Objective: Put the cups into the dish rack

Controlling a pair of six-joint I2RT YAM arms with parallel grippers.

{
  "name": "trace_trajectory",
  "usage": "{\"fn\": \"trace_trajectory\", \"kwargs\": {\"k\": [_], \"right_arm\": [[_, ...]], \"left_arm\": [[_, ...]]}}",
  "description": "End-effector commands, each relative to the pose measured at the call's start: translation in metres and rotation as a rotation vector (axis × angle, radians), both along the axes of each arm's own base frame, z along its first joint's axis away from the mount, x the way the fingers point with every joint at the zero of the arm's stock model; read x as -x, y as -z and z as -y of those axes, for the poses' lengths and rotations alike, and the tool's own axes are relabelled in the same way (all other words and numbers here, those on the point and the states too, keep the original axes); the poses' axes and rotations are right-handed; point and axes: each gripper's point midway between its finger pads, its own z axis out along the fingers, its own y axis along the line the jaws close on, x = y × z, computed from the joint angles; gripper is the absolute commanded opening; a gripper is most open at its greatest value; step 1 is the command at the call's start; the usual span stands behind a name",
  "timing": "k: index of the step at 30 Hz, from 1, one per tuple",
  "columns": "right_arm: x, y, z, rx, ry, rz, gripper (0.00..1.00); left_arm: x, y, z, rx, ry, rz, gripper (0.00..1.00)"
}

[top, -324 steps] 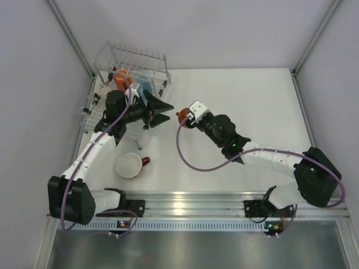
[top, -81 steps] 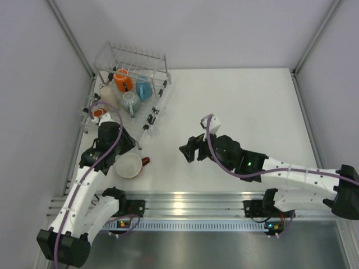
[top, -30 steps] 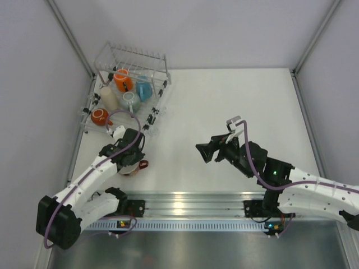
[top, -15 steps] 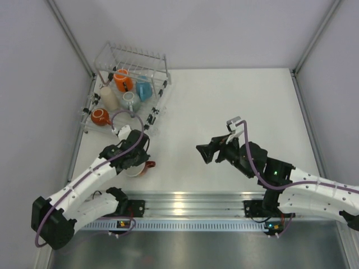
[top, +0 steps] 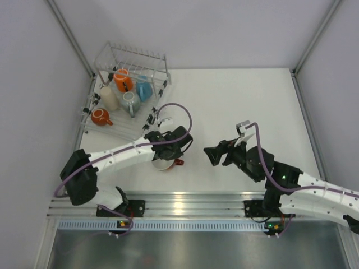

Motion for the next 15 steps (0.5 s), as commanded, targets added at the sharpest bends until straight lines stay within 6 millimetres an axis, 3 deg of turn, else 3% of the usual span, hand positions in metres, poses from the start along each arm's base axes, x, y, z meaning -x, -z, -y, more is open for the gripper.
{"fn": "trace_trajectory", "kwargs": {"k": [1, 3, 4, 7, 8, 9, 15], "right_arm": [[-0.006, -0.006, 0.027, -0.042, 0.109, -0.006, 0.77], [-0.009, -0.006, 0.038, -0.053, 0.155, -0.004, 0.77], [-0.008, -0.006, 0.045, -0.069, 0.172, -0.005, 0.76], [-0.008, -0.009, 0.057, -0.093, 0.208, 0.012, 0.76], [-0.008, -0.010, 0.059, -0.091, 0.209, 0.019, 0.77], [-0.008, -0.011, 0.060, -0.087, 0.206, 0.026, 0.76], [-0.003, -0.022, 0.056, -0.029, 0.124, 0.103, 0.71]], "left_arm": [[-0.026, -0.022, 0.037, 0.049, 0.036, 0.104, 0.00], [-0.032, -0.026, 0.053, 0.066, 0.057, 0.105, 0.00], [-0.033, -0.017, 0.058, 0.038, 0.079, 0.087, 0.00], [-0.036, -0.024, 0.073, 0.057, 0.105, 0.089, 0.11], [-0.036, -0.023, 0.075, 0.059, 0.104, 0.089, 0.16], [-0.036, -0.024, 0.075, 0.059, 0.105, 0.091, 0.28], [-0.038, -0.052, 0.078, 0.115, 0.118, 0.151, 0.42]]}}
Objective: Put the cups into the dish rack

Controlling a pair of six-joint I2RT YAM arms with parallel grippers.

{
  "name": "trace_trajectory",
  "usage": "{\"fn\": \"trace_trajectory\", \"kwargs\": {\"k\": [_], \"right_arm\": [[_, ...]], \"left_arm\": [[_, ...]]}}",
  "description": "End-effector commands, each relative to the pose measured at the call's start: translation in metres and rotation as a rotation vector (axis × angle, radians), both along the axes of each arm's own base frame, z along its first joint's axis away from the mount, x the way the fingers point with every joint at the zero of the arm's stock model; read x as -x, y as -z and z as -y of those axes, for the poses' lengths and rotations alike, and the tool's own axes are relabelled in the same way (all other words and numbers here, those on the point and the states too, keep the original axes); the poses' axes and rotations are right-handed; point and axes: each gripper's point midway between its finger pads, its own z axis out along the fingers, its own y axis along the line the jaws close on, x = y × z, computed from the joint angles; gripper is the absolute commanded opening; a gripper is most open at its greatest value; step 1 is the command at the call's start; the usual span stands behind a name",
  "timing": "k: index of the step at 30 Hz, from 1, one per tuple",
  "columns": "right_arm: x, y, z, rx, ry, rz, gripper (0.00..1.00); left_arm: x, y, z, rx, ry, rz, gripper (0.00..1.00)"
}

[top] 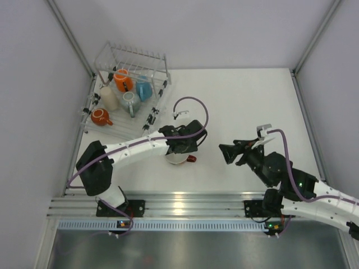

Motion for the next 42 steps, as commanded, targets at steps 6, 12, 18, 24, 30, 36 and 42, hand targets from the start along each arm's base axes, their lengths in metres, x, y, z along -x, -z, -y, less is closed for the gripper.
{"fn": "trace_trajectory", "kwargs": {"k": [6, 12, 18, 24, 30, 36, 42], "right_arm": [[0.003, -0.021, -0.008, 0.129, -0.103, 0.100, 0.62], [0.019, -0.040, -0.058, 0.254, -0.370, 0.173, 0.59], [0.028, -0.009, -0.132, 0.501, -0.690, 0.071, 0.59], [0.030, 0.033, -0.182, 0.656, -0.912, 0.017, 0.60], [0.020, 0.078, -0.208, 0.731, -0.921, -0.080, 0.58], [0.008, 0.108, -0.222, 0.808, -0.861, -0.138, 0.54], [0.007, 0.137, -0.235, 0.822, -0.819, -0.206, 0.51]], "left_arm": [[-0.015, -0.085, 0.016, 0.181, 0.040, 0.164, 0.50], [-0.046, -0.120, -0.044, 0.271, -0.010, 0.210, 0.54], [-0.065, -0.148, -0.150, 0.361, -0.184, 0.325, 0.56], [-0.052, -0.153, -0.206, 0.383, -0.279, 0.372, 0.58], [-0.044, -0.156, -0.241, 0.360, -0.381, 0.437, 0.60], [-0.039, -0.165, -0.250, 0.380, -0.411, 0.468, 0.61], [-0.034, -0.159, -0.253, 0.353, -0.410, 0.456, 0.61]]}}
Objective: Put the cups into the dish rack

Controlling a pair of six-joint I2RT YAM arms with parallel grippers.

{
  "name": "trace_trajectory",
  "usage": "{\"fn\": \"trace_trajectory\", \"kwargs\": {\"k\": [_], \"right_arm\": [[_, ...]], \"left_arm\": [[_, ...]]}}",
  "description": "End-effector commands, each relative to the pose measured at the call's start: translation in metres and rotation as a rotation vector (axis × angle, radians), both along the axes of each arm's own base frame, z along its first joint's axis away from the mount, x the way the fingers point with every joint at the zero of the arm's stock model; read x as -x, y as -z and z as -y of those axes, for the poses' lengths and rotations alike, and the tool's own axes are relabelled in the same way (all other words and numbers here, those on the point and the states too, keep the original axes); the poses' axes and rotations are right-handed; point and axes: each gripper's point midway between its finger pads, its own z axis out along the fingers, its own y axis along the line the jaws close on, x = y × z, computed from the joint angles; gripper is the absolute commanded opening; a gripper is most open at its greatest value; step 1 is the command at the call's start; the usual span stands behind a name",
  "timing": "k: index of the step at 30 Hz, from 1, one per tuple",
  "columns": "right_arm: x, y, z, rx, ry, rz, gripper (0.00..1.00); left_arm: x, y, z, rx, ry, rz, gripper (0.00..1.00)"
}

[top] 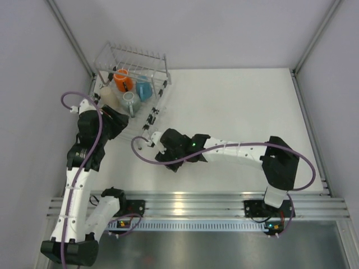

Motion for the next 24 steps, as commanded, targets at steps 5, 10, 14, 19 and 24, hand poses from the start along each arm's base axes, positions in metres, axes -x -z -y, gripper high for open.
{"fn": "trace_trajectory", "kwargs": {"k": [5, 10, 14, 19, 24], "right_arm": [[-0.007, 0.017, -0.023, 0.002, 0.095, 0.016, 0.44], [-0.012, 0.022, -0.028, -0.028, 0.152, 0.019, 0.25], [-0.017, 0.009, -0.028, -0.088, 0.193, 0.045, 0.00], [-0.027, -0.019, -0.021, -0.149, 0.243, 0.088, 0.00], [-0.051, -0.062, -0.001, -0.296, 0.323, 0.101, 0.00]], "left_arm": [[0.005, 0.008, 0.000, -0.020, 0.020, -0.017, 0.62], [0.005, 0.016, 0.002, -0.012, 0.031, -0.035, 0.62], [0.006, 0.015, 0.002, -0.025, 0.037, -0.029, 0.62], [0.010, 0.006, 0.008, -0.030, 0.084, -0.002, 0.61], [0.014, -0.008, 0.013, -0.012, 0.111, 0.041, 0.62]]}}
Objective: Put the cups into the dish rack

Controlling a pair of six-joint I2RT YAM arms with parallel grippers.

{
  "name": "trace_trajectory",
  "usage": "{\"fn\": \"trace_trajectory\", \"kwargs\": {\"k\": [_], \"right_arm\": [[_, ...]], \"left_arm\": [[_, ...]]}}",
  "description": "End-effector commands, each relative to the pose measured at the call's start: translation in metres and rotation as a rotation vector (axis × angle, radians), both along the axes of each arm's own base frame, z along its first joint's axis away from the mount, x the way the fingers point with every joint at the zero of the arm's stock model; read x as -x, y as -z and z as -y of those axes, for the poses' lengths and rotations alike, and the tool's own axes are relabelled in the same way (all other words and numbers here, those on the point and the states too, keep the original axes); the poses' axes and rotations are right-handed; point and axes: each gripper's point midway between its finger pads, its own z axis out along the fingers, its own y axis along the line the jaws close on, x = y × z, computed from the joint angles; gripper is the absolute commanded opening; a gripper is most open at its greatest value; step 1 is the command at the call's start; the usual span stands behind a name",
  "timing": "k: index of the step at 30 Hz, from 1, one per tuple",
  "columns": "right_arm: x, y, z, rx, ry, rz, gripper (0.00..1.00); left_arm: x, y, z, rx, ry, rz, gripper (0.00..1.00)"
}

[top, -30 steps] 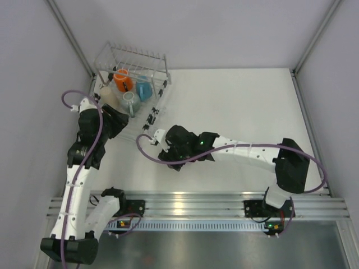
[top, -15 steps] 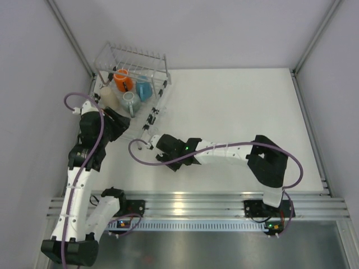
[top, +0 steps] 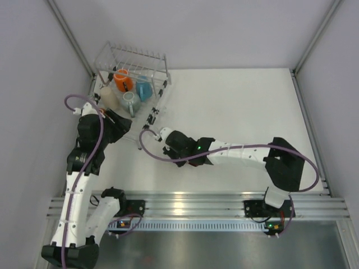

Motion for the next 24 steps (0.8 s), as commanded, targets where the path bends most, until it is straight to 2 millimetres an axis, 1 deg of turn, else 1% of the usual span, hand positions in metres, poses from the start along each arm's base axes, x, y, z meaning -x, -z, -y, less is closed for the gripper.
{"fn": "trace_trajectory", "kwargs": {"k": [1, 2, 3, 4, 5, 6, 7, 8, 9, 10, 11, 12, 13, 14, 15, 16, 17, 18, 19, 20, 22, 23, 24], "right_arm": [[-0.038, -0.093, -0.003, -0.309, 0.107, 0.114, 0.00], [-0.049, -0.101, 0.006, -0.350, 0.128, 0.105, 0.00], [-0.053, -0.121, 0.013, -0.445, 0.139, 0.129, 0.00], [-0.058, -0.130, 0.020, -0.489, 0.154, 0.135, 0.00], [-0.069, -0.139, 0.032, -0.536, 0.186, 0.142, 0.00], [-0.074, -0.164, 0.041, -0.622, 0.197, 0.188, 0.00], [-0.079, -0.174, 0.049, -0.660, 0.213, 0.211, 0.00], [-0.089, -0.187, 0.061, -0.700, 0.253, 0.236, 0.00], [-0.090, -0.200, 0.073, -0.745, 0.273, 0.261, 0.00], [-0.095, -0.218, 0.078, -0.805, 0.284, 0.297, 0.00], [-0.097, -0.229, 0.085, -0.854, 0.287, 0.298, 0.00], [-0.095, -0.242, 0.093, -0.903, 0.291, 0.321, 0.00], [-0.096, -0.258, 0.098, -0.958, 0.293, 0.348, 0.00], [-0.099, -0.268, 0.105, -1.000, 0.312, 0.358, 0.00], [-0.096, -0.279, 0.110, -1.039, 0.314, 0.371, 0.00], [-0.095, -0.293, 0.113, -1.092, 0.309, 0.392, 0.00], [-0.095, -0.299, 0.117, -1.135, 0.322, 0.375, 0.00], [-0.093, -0.308, 0.119, -1.173, 0.319, 0.374, 0.00], [-0.093, -0.314, 0.120, -1.203, 0.312, 0.374, 0.00], [-0.091, -0.328, 0.121, -1.264, 0.305, 0.368, 0.00], [-0.090, -0.339, 0.120, -1.313, 0.292, 0.364, 0.00], [-0.088, -0.349, 0.118, -1.364, 0.282, 0.349, 0.00], [-0.088, -0.353, 0.117, -1.386, 0.280, 0.342, 0.00]], "left_arm": [[0.003, -0.020, 0.009, 0.014, 0.057, 0.060, 0.62], [0.003, -0.024, 0.013, 0.023, 0.083, 0.070, 0.62], [0.002, -0.029, 0.018, 0.029, 0.112, 0.084, 0.62], [0.002, -0.034, 0.023, 0.039, 0.143, 0.098, 0.62], [0.003, -0.043, 0.037, 0.071, 0.220, 0.131, 0.63], [0.003, -0.046, 0.044, 0.088, 0.261, 0.144, 0.63], [0.003, -0.050, 0.054, 0.110, 0.320, 0.170, 0.63], [0.007, -0.063, 0.070, 0.144, 0.426, 0.226, 0.63], [0.009, -0.062, 0.080, 0.183, 0.477, 0.232, 0.64], [0.010, -0.062, 0.086, 0.211, 0.513, 0.234, 0.64], [0.012, -0.073, 0.094, 0.233, 0.575, 0.289, 0.64], [0.012, -0.067, 0.097, 0.269, 0.582, 0.280, 0.64], [0.014, -0.069, 0.099, 0.277, 0.593, 0.302, 0.64], [0.015, -0.070, 0.100, 0.278, 0.599, 0.320, 0.66], [0.014, -0.068, 0.100, 0.279, 0.597, 0.333, 0.67], [0.015, -0.069, 0.101, 0.281, 0.604, 0.347, 0.67], [0.017, -0.065, 0.103, 0.303, 0.615, 0.343, 0.68], [0.020, -0.075, 0.108, 0.310, 0.658, 0.403, 0.68], [0.021, -0.076, 0.111, 0.326, 0.671, 0.412, 0.68], [0.023, -0.071, 0.117, 0.352, 0.689, 0.395, 0.69], [0.022, -0.071, 0.125, 0.342, 0.705, 0.408, 0.69], [0.024, -0.066, 0.137, 0.335, 0.746, 0.396, 0.69], [0.024, -0.065, 0.143, 0.333, 0.756, 0.396, 0.70]]}}
